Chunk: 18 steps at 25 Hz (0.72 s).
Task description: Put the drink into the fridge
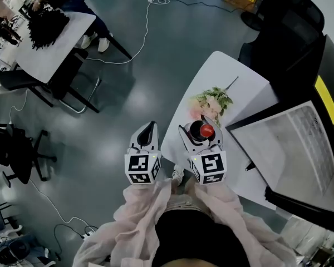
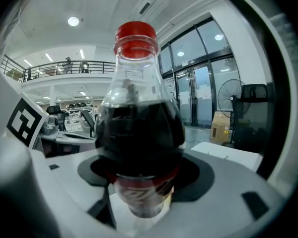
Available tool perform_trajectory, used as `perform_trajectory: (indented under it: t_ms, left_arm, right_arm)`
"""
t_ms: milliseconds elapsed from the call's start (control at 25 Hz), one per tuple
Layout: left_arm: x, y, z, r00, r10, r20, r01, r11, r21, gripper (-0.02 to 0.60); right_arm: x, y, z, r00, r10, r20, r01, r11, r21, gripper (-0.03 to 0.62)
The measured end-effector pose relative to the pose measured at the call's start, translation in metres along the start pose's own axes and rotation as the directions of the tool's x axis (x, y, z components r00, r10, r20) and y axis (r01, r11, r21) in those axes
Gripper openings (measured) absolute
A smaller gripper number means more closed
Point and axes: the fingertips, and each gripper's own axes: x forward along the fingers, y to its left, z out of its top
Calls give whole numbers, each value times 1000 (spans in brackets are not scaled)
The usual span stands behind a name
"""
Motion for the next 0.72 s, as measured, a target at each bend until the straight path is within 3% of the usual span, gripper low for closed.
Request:
perform_trajectory:
  t_ms: [320, 720]
  left_arm:
    - [12, -30, 4, 996, -90, 3, 90, 996, 27, 11]
    - [24, -85, -1, 976, -216, -12, 216, 973, 77, 11]
  right_arm:
    - [-26, -20, 1, 997, -79, 14, 78, 997, 27, 310]
    - [-74, -61, -5, 974, -221, 41, 218, 973, 81, 310]
